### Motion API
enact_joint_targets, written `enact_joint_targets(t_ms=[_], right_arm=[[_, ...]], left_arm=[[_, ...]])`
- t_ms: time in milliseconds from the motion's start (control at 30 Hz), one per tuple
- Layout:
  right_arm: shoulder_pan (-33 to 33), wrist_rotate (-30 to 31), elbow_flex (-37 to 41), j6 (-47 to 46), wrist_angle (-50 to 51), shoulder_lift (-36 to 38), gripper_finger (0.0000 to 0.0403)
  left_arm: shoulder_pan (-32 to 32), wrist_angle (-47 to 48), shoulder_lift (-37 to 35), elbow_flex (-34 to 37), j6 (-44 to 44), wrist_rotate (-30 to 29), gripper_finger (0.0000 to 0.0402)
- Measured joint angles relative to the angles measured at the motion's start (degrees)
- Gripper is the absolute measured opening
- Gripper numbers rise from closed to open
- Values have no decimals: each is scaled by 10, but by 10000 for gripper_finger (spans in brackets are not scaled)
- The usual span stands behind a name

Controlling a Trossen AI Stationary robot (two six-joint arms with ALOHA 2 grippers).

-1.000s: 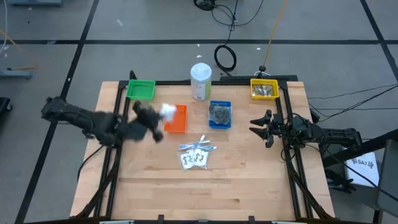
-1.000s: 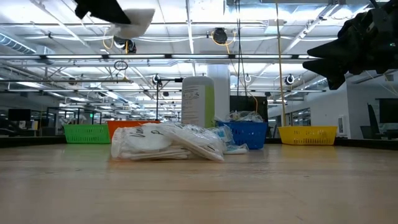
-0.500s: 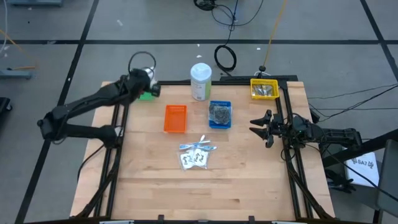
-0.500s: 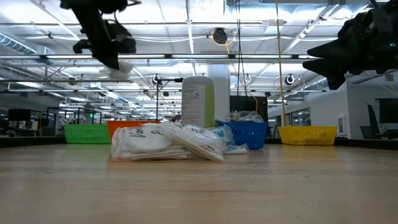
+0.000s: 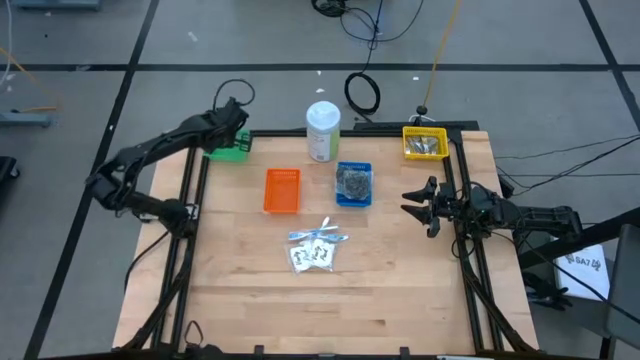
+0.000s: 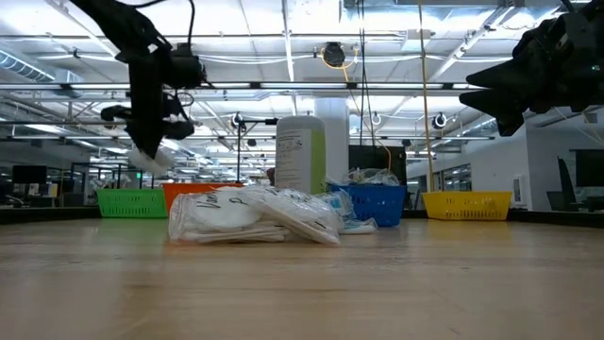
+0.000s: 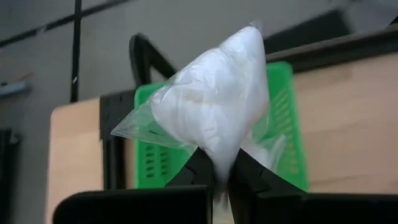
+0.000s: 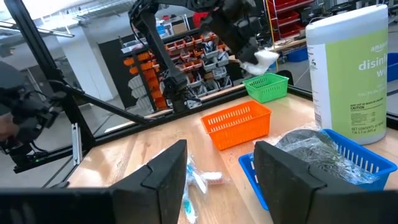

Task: Pick & Place Travel size toiletries
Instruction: Put the bottom cotton pack into the green bin, then put the right cotton pack into the green bin

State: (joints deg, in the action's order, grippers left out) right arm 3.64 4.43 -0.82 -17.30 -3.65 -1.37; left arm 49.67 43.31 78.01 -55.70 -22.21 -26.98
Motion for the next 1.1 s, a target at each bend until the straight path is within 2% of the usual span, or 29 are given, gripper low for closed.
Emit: enact_joint_targets(t_ms=[167,400,567,733,967,1100], right_arm=[[0,0,0,0,0,0,174],[0,0,0,0,0,0,177],[0,0,0,0,0,0,174],[0,0,0,0,0,0,177],[0,0,0,0,0,0,174],[0,0,0,0,0,0,175]], left_arm=[[3,24,32,0,-19,0,9],[3,19,61,0,10,-20,54],[5,20,61,0,1,-26,84],[5,32,61,0,16,-28,134],[6,32,61,0,35,-63,221],[6,32,61,0,58,-66,255]])
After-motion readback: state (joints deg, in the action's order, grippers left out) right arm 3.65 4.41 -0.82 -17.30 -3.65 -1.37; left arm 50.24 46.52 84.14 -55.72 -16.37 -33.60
